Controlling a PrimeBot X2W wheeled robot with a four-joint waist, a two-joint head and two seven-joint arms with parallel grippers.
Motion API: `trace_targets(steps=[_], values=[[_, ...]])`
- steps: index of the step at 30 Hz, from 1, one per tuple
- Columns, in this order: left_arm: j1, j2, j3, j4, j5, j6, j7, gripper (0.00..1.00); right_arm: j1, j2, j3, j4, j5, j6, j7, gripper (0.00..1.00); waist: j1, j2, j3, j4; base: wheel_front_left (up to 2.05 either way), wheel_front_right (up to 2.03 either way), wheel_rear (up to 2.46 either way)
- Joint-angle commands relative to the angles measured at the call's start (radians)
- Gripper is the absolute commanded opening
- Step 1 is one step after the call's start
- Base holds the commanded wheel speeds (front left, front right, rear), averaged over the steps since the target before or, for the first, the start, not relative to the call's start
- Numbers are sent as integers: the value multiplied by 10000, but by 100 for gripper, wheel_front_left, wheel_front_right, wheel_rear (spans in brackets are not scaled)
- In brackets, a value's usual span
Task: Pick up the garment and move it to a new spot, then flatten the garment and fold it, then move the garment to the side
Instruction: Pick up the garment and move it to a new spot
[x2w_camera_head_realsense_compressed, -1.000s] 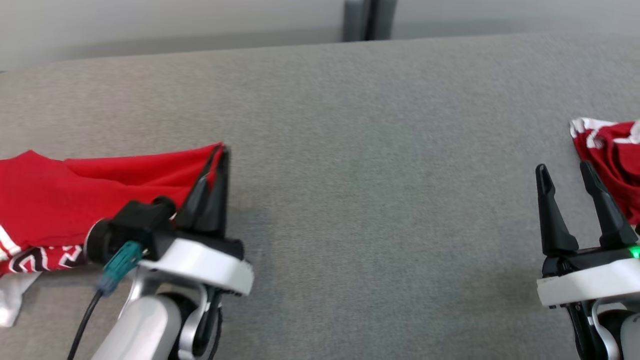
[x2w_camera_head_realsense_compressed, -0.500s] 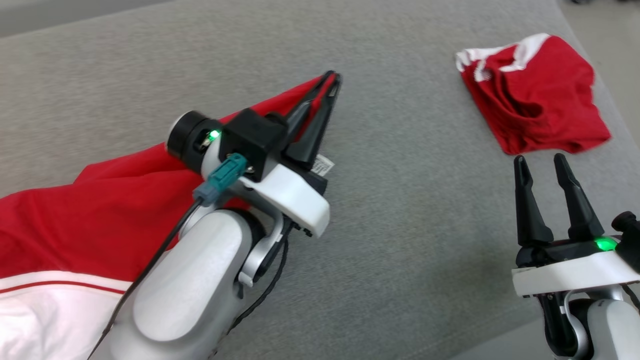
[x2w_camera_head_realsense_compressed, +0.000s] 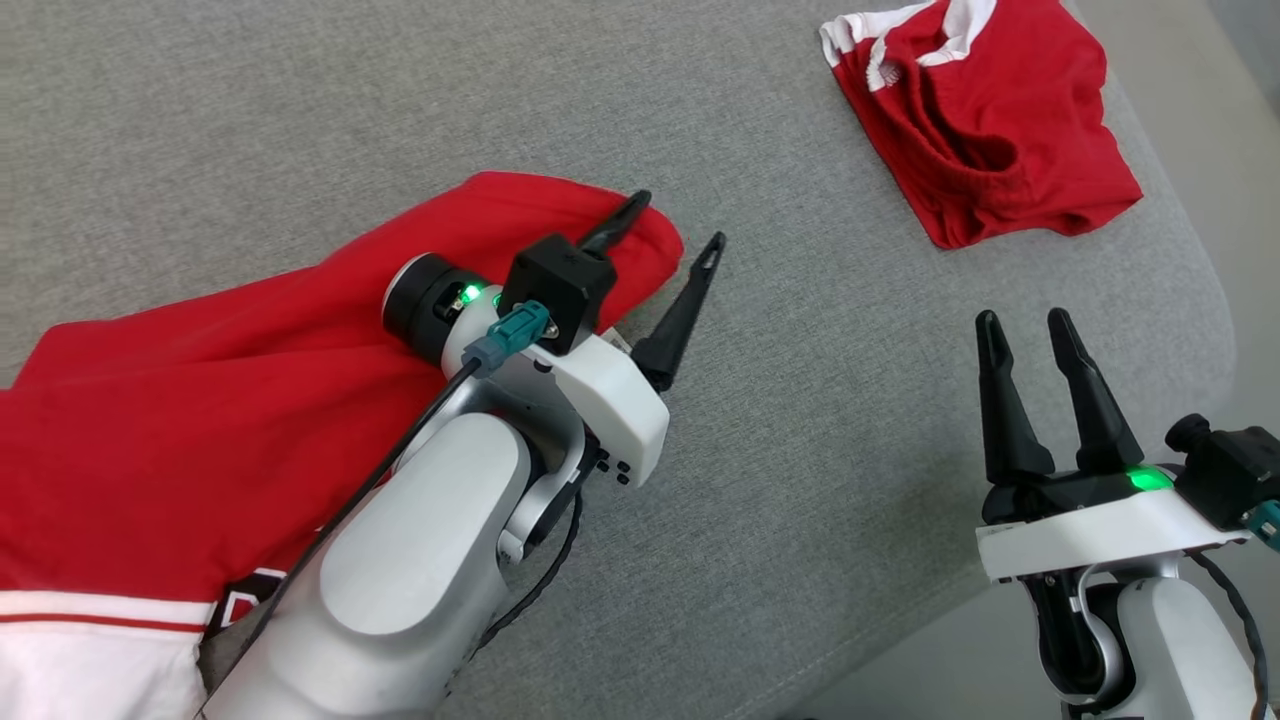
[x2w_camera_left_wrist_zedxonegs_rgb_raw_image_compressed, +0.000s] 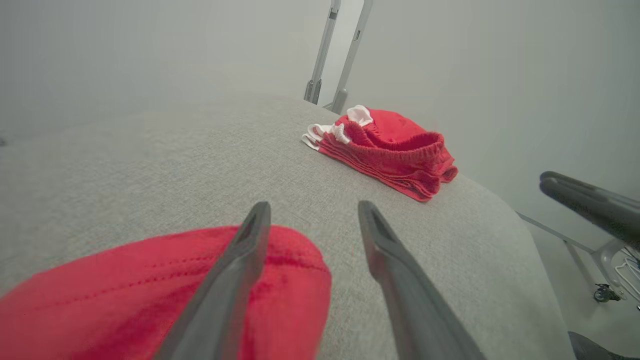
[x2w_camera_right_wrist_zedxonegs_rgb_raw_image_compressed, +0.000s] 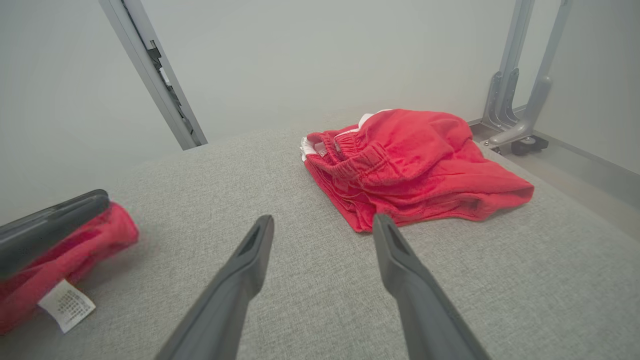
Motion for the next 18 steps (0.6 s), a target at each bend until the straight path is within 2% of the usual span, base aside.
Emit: trace_targets(steps=[1,5,8,18], values=[[-183,-15,11,-2,-23,-58,-91,100,-102,-36,-30,9,-38,-1,-112,100,0,0,-110,157,0,0,0],[32,-73,-26,9,-119,-109,-610,100,-233,-42,-65,124,-244,-1,-147,100,0,0,-441,620,0,0,0],[240,-67,93,-115,-188,18,-999,100,-212,-58,-195,136,-448,-1,-138,100,0,0,-770,1073,0,0,0],[1306,586,1448,-538,-631,1114,-2117,100,138,-404,-640,-191,-937,-1,444,100,0,0,-1834,2594,0,0,0]])
